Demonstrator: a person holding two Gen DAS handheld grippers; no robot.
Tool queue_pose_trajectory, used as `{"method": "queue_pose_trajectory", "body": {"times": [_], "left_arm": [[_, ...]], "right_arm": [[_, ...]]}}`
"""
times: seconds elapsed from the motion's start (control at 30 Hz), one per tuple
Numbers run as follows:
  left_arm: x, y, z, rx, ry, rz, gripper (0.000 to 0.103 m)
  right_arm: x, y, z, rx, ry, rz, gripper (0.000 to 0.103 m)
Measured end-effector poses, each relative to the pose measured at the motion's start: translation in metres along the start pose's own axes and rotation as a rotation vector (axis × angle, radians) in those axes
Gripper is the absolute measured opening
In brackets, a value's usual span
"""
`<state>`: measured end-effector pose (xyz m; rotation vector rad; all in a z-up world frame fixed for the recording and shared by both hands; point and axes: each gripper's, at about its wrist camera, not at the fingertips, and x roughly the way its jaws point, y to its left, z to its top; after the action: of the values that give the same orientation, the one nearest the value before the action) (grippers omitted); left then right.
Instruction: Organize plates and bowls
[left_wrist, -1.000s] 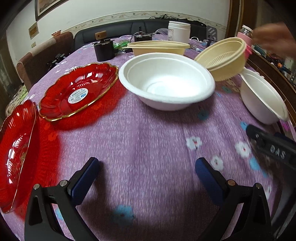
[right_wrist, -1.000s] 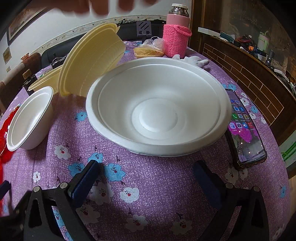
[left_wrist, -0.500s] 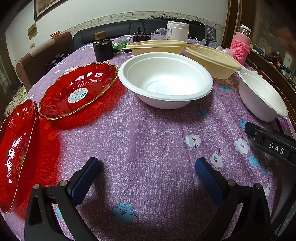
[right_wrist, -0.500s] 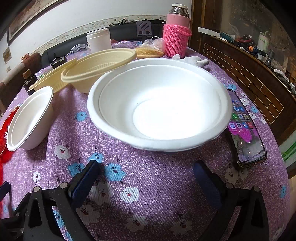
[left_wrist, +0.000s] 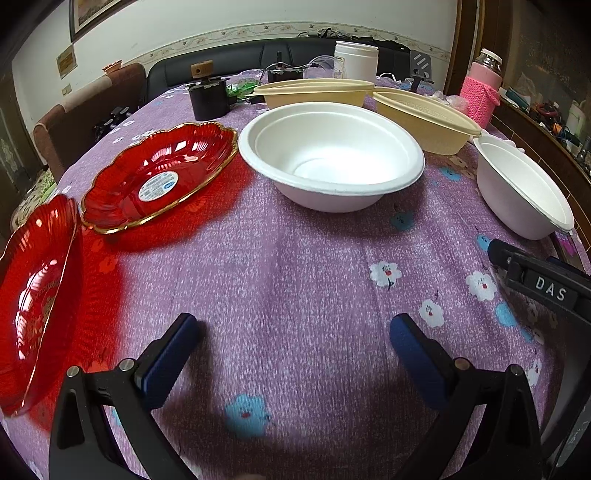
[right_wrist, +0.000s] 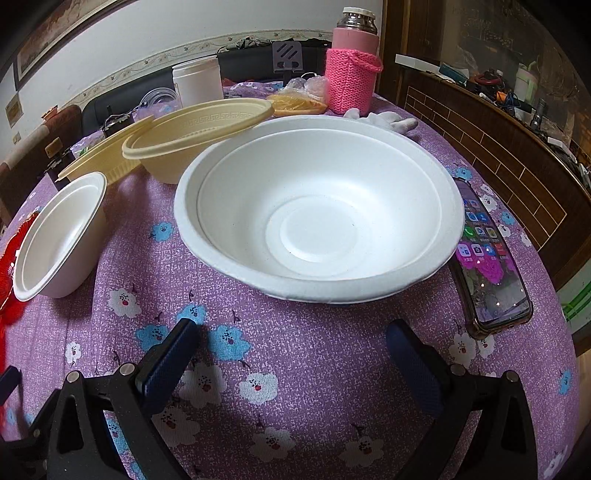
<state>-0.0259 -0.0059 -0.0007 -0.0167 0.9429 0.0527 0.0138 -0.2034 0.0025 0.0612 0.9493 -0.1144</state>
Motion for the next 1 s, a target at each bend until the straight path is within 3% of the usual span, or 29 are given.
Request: {"method": "queue_pose_trajectory", "body": {"times": [0.4, 0.53, 0.63, 0.7, 0.8, 0.87, 0.93, 1.0], "left_arm": [[-0.008, 0.001, -0.009, 0.04, 0.052, -0.027, 0.103], [-0.015, -0.001, -0.019, 0.054, 0.057, -0.035, 0.103], [-0.022, -0.003, -0.025, 0.083, 0.094, -0.072, 0.103], [-0.033, 0.005, -0.03, 0.044, 0.107, -0.139, 0.103], [-0.059, 0.019, -0.04, -0.001, 0.055, -0.227, 0.102], [-0.087, 0.036, -0.046, -0.022, -0.035, -0.245, 0.102], [-0.121, 0.06, -0.05, -0.035, -0.167, -0.231, 0.102], [-0.151, 0.082, -0.054, -0.05, -0.282, -0.179, 0.102]], "right_arm": [[0.0, 0.0, 0.0, -0.002, 0.002, 0.002, 0.102], [-0.002, -0.002, -0.001, -0.032, 0.04, 0.033, 0.102], [-0.007, -0.001, -0.009, -0.048, 0.056, 0.038, 0.102], [-0.012, -0.001, -0.016, -0.067, 0.057, 0.053, 0.102], [-0.017, -0.002, -0.025, -0.109, 0.057, 0.079, 0.102], [-0.021, -0.003, -0.029, -0.123, 0.075, 0.087, 0.102], [-0.027, -0.001, -0.031, -0.134, 0.074, 0.087, 0.102], [-0.045, 0.007, -0.036, -0.161, 0.01, 0.091, 0.102]]}}
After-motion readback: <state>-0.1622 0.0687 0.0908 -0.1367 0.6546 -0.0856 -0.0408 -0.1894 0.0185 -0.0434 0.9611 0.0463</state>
